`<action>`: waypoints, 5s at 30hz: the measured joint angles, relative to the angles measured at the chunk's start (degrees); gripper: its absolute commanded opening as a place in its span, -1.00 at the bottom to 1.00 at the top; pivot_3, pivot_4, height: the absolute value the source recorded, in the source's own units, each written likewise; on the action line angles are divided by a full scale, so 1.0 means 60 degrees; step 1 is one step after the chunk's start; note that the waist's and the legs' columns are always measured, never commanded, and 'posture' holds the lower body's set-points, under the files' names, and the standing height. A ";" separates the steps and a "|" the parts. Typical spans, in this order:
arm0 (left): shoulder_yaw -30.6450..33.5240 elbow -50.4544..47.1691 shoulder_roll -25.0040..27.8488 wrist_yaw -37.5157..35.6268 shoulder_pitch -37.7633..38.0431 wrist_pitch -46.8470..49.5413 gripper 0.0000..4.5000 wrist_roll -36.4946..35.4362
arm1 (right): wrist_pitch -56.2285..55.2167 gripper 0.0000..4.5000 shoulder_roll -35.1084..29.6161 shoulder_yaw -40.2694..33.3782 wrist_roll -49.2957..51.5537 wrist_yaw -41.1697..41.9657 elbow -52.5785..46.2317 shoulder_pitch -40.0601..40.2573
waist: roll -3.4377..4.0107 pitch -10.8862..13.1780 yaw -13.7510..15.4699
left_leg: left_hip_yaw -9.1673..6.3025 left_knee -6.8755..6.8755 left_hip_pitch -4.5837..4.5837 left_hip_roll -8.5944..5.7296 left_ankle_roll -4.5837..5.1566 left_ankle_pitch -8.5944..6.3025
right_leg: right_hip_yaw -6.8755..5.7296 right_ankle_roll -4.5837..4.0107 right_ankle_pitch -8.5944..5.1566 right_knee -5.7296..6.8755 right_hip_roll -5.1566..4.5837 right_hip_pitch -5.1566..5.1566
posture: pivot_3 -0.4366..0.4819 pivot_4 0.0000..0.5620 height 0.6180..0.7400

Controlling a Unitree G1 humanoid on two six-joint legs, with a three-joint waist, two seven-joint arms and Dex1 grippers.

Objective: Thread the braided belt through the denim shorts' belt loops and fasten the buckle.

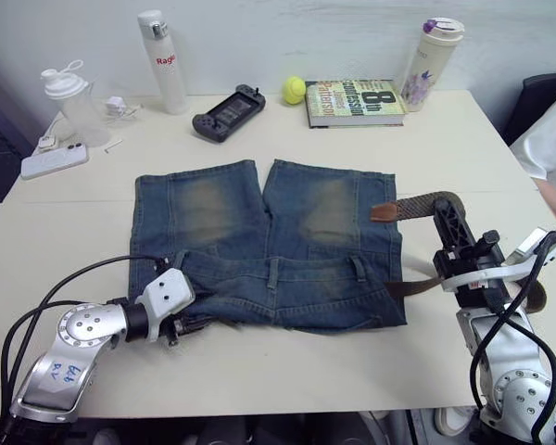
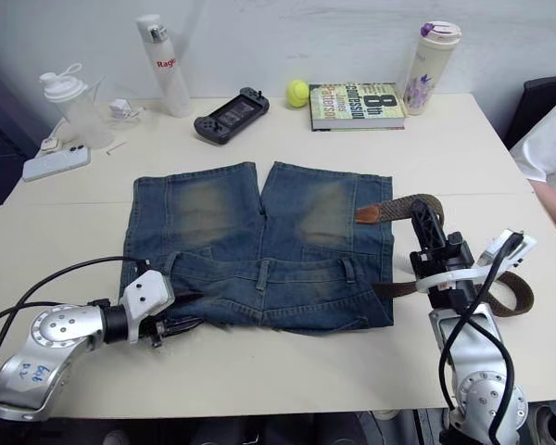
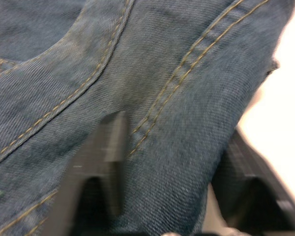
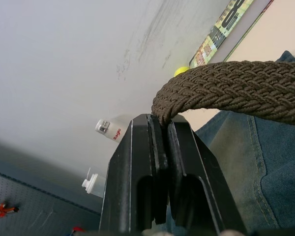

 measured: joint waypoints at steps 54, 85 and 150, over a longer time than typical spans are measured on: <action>0.0147 0.0204 -0.0356 -0.0707 -0.2814 0.2535 0.34 -0.4376 | 0.1830 -1.00 -0.1572 0.0683 -0.3241 0.0062 0.0475 0.0560 | -0.0023 0.0013 -0.0001 | 0.0014 0.0012 -0.0060 0.0001 -0.0054 0.0032 | 0.0013 0.0005 0.0000 0.0018 0.0012 -0.0075 | -0.05 -0.47 1.00; -0.3729 0.5394 -0.2476 -0.1999 -0.6646 -0.4913 0.34 0.0642 | 0.3314 -1.00 0.1008 0.0820 0.0331 -0.2260 0.2381 -0.0553 | -0.0091 -0.0024 -0.0042 | 0.0021 0.0014 -0.0059 0.0008 -0.0057 0.0044 | 0.0011 0.0004 0.0001 0.0036 0.0030 -0.0075 | -0.05 -0.47 1.00; -0.4881 0.7935 -0.3086 -0.2400 -0.8000 -0.8537 0.99 0.1316 | 0.1404 -1.00 0.1651 0.1172 0.1807 -0.2960 0.1884 0.0230 | -0.0086 -0.0021 0.0089 | -0.0017 0.0057 -0.0130 -0.0003 -0.0036 0.0061 | -0.0028 0.0014 0.0006 0.0064 0.0014 -0.0105 | -0.05 -0.47 1.00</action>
